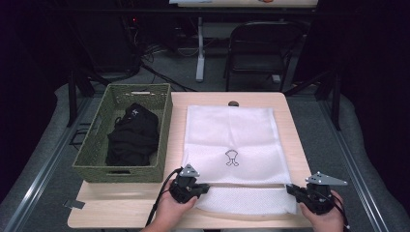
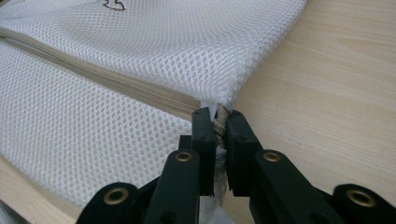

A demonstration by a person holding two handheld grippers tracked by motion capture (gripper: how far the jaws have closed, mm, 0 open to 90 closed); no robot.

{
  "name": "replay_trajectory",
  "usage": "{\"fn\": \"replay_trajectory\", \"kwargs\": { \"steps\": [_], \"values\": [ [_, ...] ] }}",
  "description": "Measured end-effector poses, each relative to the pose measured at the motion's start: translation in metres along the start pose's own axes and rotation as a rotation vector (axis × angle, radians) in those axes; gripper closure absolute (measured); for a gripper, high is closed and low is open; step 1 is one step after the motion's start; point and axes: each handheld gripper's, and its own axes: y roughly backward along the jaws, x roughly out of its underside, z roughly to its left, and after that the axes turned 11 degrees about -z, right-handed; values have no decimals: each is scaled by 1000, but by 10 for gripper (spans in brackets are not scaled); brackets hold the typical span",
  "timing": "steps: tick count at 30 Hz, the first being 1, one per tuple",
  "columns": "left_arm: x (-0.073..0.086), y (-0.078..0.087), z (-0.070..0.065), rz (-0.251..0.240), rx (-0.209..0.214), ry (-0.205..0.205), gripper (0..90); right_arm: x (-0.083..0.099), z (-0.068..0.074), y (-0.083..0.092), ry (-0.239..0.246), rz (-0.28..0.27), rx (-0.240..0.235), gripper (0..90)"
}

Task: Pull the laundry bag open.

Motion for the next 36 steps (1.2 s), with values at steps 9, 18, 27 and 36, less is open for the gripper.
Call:
{"fn": "replay_trajectory", "kwargs": {
  "steps": [9,18,27,36],
  "values": [
    [0,3,0,-3,3,1,873,0,1,-1,5,-7,-6,837],
    [1,4,1,1,0,-3,873,0,2,-2,5,1,-10,838],
    [1,5,1,0,0,-4,873,-1,3,-2,6,1,-12,837],
    [3,7,2,-2,-30,-14,873,-1,4,-2,12,3,-6,839]
  ]
}}
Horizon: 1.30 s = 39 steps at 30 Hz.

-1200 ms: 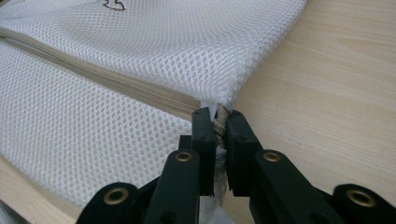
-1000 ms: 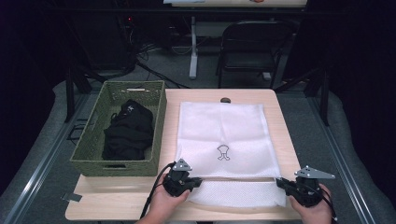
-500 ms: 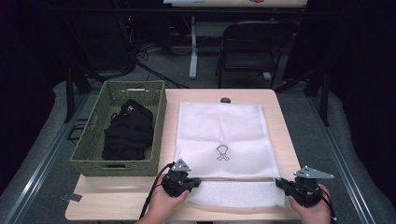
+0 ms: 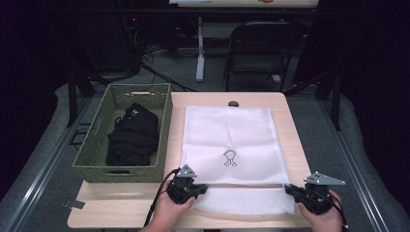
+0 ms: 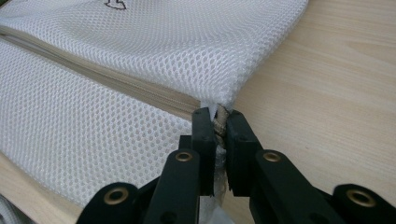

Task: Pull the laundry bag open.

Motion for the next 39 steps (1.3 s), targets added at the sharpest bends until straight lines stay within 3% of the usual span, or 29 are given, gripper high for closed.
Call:
{"fn": "replay_trajectory", "kwargs": {
  "steps": [2,5,7,11,13,20,24,25,26,27,29,31,36,39],
  "values": [
    [2,5,6,-5,6,22,873,0,-2,0,16,3,35,838],
    [4,10,9,-3,-6,31,873,2,-10,0,-50,-3,3,839],
    [6,14,11,-5,-8,38,873,1,-9,-2,-19,5,15,839],
    [7,18,11,-8,-24,34,873,0,-5,-2,-11,-3,5,839],
    [8,21,13,-7,-31,31,873,0,-5,-2,7,4,24,838],
    [18,36,23,-12,-61,64,873,2,-14,0,-26,0,31,838],
    [18,42,22,-7,-66,48,873,1,-11,0,-16,4,19,838],
    [19,44,23,-4,-92,32,873,1,-10,0,-14,2,15,839],
    [20,47,25,5,-106,20,873,1,-9,0,-1,9,37,839],
    [22,49,29,-3,-109,43,873,1,-9,0,23,15,69,840],
    [26,56,36,-12,-100,86,873,2,-17,3,-23,4,65,840],
    [29,59,37,-14,-108,93,873,4,-23,5,-82,-7,27,839],
    [31,64,38,-13,-118,79,873,2,-17,3,-30,-1,45,839],
    [33,65,38,-11,-117,81,873,1,-17,1,-38,-1,35,839]
  ]
}}
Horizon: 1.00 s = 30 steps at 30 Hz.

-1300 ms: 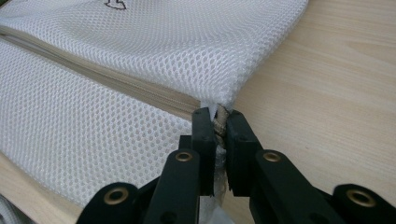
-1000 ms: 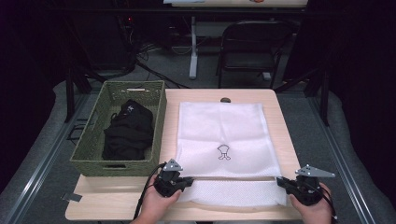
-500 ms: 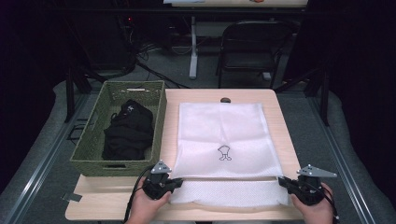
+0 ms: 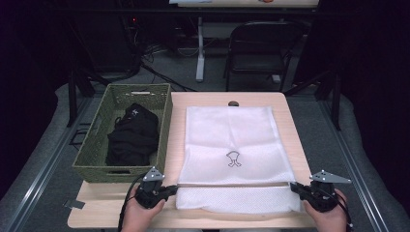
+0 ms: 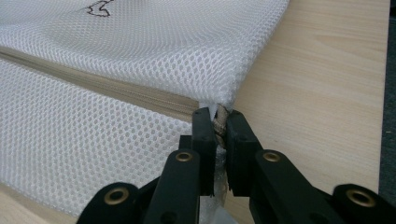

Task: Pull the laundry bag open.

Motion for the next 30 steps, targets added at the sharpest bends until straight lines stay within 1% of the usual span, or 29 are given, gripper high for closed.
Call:
{"fn": "replay_trajectory", "kwargs": {
  "steps": [1,2,3,7,10,14,19,22,24,25,27,29,30],
  "values": [
    [1,0,0,3,2,-2,873,0,0,-1,-1,2,-2,839],
    [2,0,0,6,2,-9,873,1,0,-2,7,-1,-3,839],
    [2,1,0,8,1,-5,873,1,0,-2,1,1,-3,839],
    [4,1,3,7,-7,5,873,0,2,-2,13,6,-11,839],
    [5,2,4,-11,-11,10,872,1,3,-4,20,16,-16,839],
    [6,1,4,1,-26,12,871,1,6,-5,24,25,-26,835],
    [8,3,4,4,-20,27,870,3,5,-7,20,34,-35,827],
    [11,3,2,26,-26,14,869,5,4,-11,16,51,-42,823],
    [12,2,2,37,-37,-3,869,6,3,-13,10,73,-51,821],
    [13,2,2,38,-50,-14,869,7,4,-15,3,80,-56,820],
    [13,1,3,47,-53,-17,868,8,5,-17,2,93,-62,820],
    [14,1,4,55,-63,-16,865,8,6,-19,11,101,-64,818],
    [15,0,5,51,-66,-16,863,8,6,-20,8,105,-67,817]
  ]
}}
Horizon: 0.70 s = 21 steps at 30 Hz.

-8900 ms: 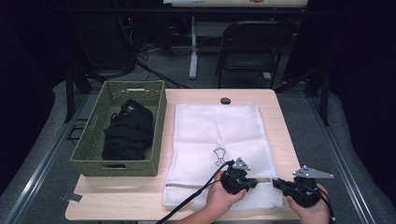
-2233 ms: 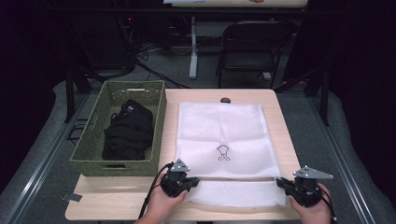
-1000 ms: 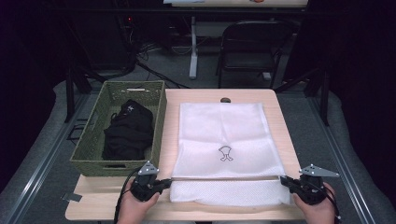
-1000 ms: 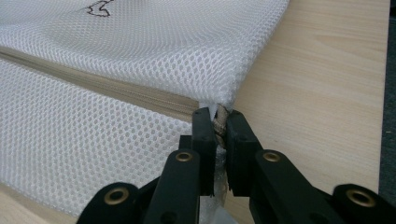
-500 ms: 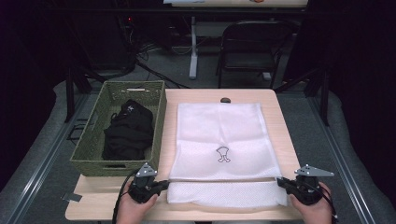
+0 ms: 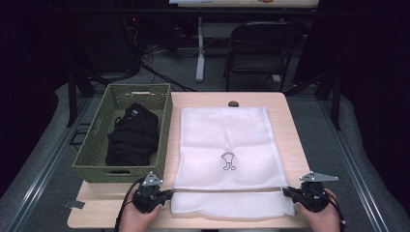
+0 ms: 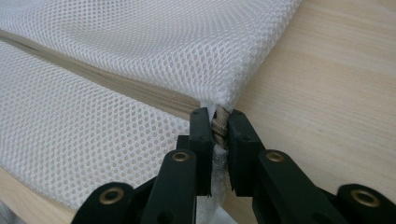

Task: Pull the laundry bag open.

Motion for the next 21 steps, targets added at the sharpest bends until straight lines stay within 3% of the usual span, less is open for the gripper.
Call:
{"fn": "replay_trajectory", "kwargs": {
  "steps": [8,16,21],
  "values": [
    [1,-1,0,1,-11,-2,802,2,-2,-3,5,12,7,755],
    [0,-1,-4,-22,-23,-23,625,3,0,-3,24,-16,19,545],
    [-1,0,-4,-28,-29,-42,567,3,1,-3,69,-51,27,468]
  ]
}}
